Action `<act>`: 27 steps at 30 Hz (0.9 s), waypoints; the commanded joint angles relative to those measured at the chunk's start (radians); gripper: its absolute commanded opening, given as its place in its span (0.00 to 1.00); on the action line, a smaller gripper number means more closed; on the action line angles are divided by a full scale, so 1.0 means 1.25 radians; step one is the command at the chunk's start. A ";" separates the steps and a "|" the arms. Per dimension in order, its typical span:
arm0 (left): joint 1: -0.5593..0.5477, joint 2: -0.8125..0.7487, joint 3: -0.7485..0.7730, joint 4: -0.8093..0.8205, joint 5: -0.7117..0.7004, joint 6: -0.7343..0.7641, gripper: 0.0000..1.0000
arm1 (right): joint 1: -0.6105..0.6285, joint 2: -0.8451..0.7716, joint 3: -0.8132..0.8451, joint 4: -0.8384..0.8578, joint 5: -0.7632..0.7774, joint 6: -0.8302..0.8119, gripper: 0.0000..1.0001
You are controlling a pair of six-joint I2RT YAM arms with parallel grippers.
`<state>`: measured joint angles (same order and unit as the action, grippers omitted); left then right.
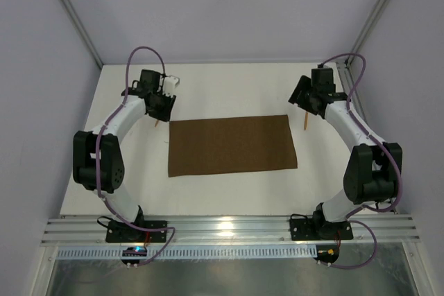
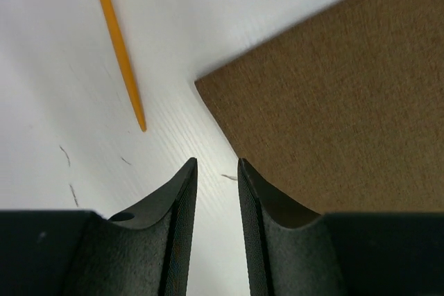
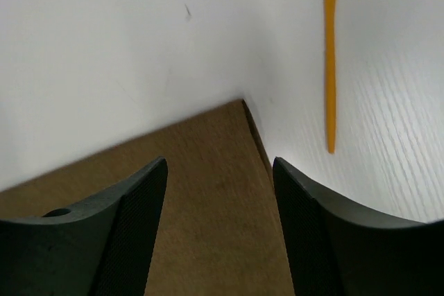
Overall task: Fold the napkin into a case and place the utensils inside
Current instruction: Smooth out the rectangle-folded napkin at the center of the board, then pick up the rectangle-folded napkin from the center of the board.
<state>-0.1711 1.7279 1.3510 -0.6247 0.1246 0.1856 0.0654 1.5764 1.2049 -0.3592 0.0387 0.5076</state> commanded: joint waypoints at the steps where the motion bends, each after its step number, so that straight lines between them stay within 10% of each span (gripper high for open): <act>1: 0.006 -0.025 -0.062 -0.049 0.011 -0.015 0.32 | 0.002 0.003 -0.074 -0.163 -0.017 -0.097 0.67; 19: 0.006 -0.024 -0.171 -0.014 0.045 -0.005 0.34 | 0.037 -0.008 -0.285 -0.119 -0.071 -0.103 0.58; 27: 0.006 -0.002 -0.178 -0.007 0.041 -0.004 0.34 | 0.045 0.004 -0.302 -0.087 -0.062 -0.088 0.17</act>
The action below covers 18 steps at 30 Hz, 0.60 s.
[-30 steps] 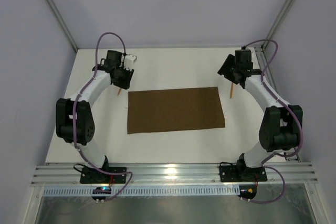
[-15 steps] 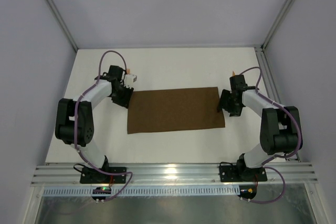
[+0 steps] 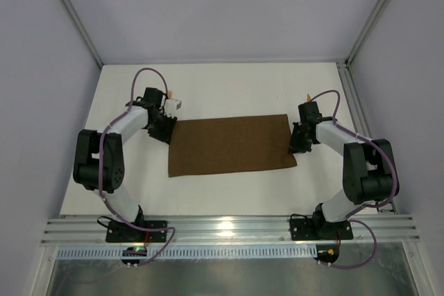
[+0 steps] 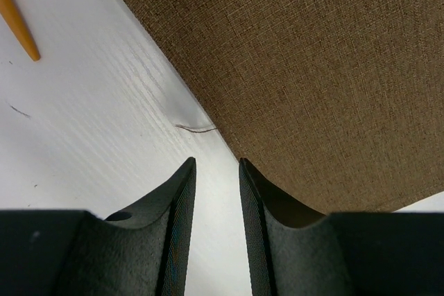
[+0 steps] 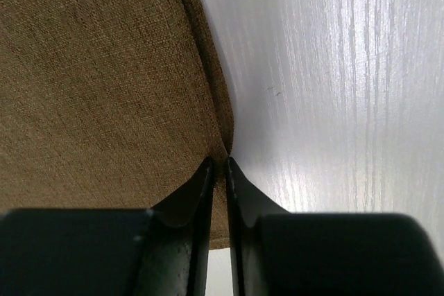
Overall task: Fold the napkin into a case and place the utensils inside
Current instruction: Pick up the rectangle-folded napkin from the center of the board.
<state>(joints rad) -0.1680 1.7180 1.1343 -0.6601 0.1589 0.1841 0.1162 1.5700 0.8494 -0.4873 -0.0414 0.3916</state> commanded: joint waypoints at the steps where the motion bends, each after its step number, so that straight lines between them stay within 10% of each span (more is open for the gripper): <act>1: 0.003 0.009 -0.004 0.023 0.014 -0.002 0.34 | 0.005 0.003 -0.016 0.012 0.010 0.003 0.14; 18: 0.003 0.049 0.056 -0.008 0.079 -0.012 0.34 | 0.002 -0.137 0.030 -0.081 0.142 -0.033 0.03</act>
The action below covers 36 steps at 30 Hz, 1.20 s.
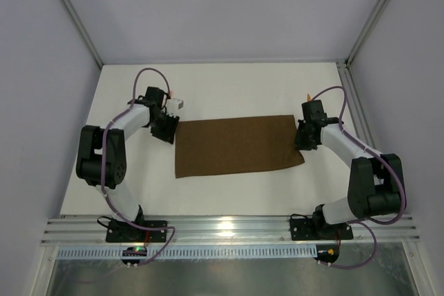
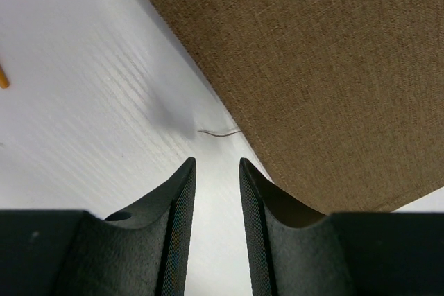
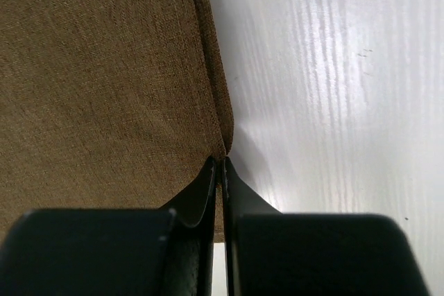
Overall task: Fold the napkin into a case and place the utensils inside
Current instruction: Pick up the rectangle-folded napkin from the center of the board, then fold the rectangle-folded napkin at the center of the board.
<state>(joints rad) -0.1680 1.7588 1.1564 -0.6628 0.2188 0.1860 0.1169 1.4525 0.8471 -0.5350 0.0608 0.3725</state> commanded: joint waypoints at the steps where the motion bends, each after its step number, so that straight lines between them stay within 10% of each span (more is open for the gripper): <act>1: 0.002 0.020 0.043 -0.006 0.031 -0.015 0.34 | 0.001 -0.050 0.047 -0.054 0.073 -0.021 0.03; 10: -0.001 0.064 0.059 -0.015 0.056 -0.035 0.34 | 0.176 0.031 0.192 -0.112 0.127 0.011 0.03; 24: -0.002 0.116 0.042 -0.018 0.101 -0.041 0.32 | 0.612 0.510 0.745 -0.156 0.104 0.043 0.03; 36: -0.002 0.147 0.027 -0.005 0.144 -0.047 0.17 | 0.686 0.519 0.763 -0.031 0.062 0.062 0.03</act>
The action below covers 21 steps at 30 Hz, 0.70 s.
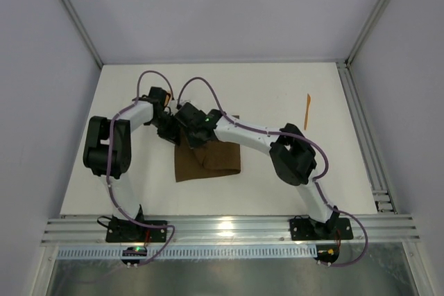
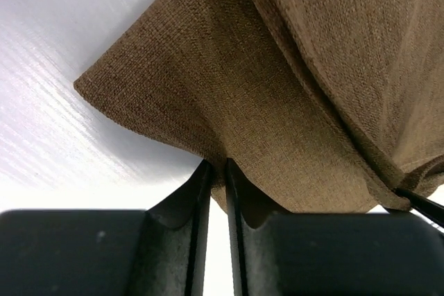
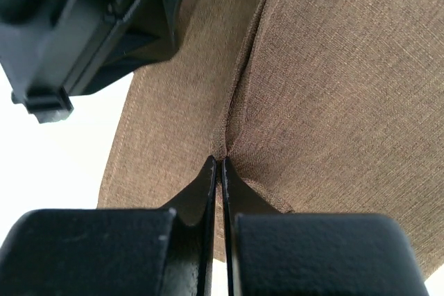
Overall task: Fold the napkin into a case and place the utensils inside
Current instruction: Fold the rectangle-folded napkin at the center of the board.
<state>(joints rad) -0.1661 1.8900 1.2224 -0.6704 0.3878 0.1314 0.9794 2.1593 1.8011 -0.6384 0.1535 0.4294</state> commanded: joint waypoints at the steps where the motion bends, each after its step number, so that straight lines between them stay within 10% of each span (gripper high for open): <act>1: -0.003 0.038 -0.027 0.007 0.006 -0.002 0.15 | -0.002 -0.054 -0.011 0.060 -0.016 0.019 0.03; 21: 0.010 0.007 -0.032 0.018 0.013 0.000 0.12 | 0.033 -0.060 -0.114 0.188 -0.154 0.177 0.03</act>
<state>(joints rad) -0.1558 1.8915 1.2129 -0.6571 0.4179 0.1303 1.0191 2.1086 1.6554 -0.4637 -0.0273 0.5907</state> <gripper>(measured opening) 0.116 0.046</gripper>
